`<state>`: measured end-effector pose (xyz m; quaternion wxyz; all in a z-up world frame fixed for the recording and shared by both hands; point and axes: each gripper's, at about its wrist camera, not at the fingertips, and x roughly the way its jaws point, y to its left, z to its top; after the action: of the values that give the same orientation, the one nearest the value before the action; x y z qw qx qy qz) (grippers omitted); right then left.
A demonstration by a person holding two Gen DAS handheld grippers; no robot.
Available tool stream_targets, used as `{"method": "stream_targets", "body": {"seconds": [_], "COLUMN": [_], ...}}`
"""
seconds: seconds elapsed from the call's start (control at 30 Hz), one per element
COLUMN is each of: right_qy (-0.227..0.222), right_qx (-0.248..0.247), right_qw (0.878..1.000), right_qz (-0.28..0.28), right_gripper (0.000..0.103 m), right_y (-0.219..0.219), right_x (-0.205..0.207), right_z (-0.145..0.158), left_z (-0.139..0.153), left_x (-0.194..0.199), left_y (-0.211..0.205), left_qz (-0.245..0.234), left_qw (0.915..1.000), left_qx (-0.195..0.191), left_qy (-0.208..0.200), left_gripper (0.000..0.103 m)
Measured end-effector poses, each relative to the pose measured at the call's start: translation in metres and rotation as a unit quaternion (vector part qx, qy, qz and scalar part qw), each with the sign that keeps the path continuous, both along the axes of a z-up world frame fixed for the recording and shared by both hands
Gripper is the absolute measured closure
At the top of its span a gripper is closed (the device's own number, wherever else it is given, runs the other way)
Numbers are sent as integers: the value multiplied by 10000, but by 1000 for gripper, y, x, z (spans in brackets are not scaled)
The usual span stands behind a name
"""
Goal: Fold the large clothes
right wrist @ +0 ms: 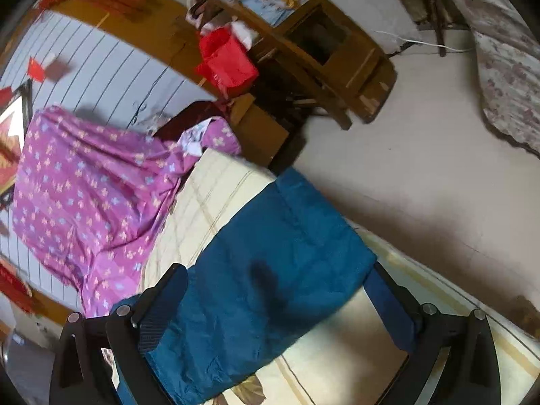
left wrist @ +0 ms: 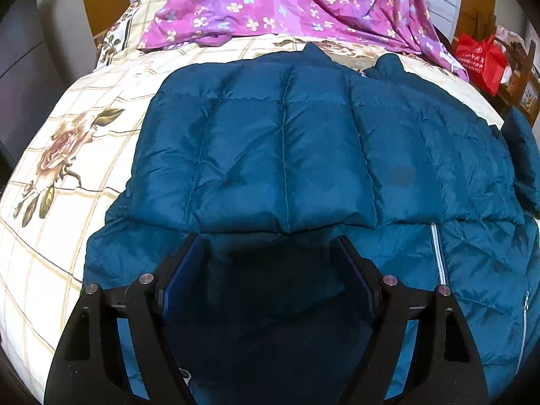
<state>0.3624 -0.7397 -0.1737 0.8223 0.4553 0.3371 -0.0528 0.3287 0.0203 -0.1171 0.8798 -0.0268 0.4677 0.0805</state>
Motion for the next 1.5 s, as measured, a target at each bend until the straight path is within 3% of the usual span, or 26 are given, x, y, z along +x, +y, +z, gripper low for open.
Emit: {"method": "stream_targets", "body": {"seconds": [0.1,0.23,0.3,0.33,0.37,0.4,0.43,0.57,0.73,0.8,0.87,0.97,1.07,1.27,1.5], "right_qy": [-170,-68,-23,2,100,333,409,349,-361,-719,-1070,-1522,-1805,-1875,-1591], "right_qx": [-20,-384,-609,-691,-869,-896,-868,-1670,-2328,-2391,-2407,-2197,-2032,-1549,-1513], "right_qw": [9994,9992,9981,9976,9961,9954,9954,9853,9709,9654,9580,9495,9387,9201,8805], "right_qz": [287,98,-52,-97,-103,-25,36,-26,428,756,1133,1641,2118,3070,4202], "right_gripper": [0,0,6,20,64,83,86,88,89,89,89,89,89,89,88], "right_y": [9,18,22,23,26,29,31,53,117,156,205,283,362,504,588], "right_x": [6,13,16,17,18,22,23,12,-8,-20,-31,-48,-59,-65,-53], "right_z": [0,0,0,-1,-1,-6,-8,25,102,131,152,167,163,115,78], "left_z": [1,1,2,2,3,3,4,8,11,11,9,13,19,25,26], "left_x": [-1,-1,-1,-2,-2,-2,-1,0,2,4,8,8,5,4,4], "left_y": [-1,-1,0,0,1,2,3,14,39,44,46,53,61,84,81], "left_qz": [-12,-10,9,20,35,49,64,246,703,844,1006,1153,1241,1316,1263], "left_qw": [10000,10000,10000,10000,10000,10000,10000,9996,9975,9958,9908,9836,9799,9876,9918], "left_qx": [-4,-1,7,8,12,13,6,68,37,336,890,1380,1559,840,55], "left_qy": [-34,-29,-27,-31,-36,-35,-38,-72,-11,75,185,161,126,151,178], "left_gripper": [24,24,24,24,24,24,24,24,24,24,24,24,24,24,24]}}
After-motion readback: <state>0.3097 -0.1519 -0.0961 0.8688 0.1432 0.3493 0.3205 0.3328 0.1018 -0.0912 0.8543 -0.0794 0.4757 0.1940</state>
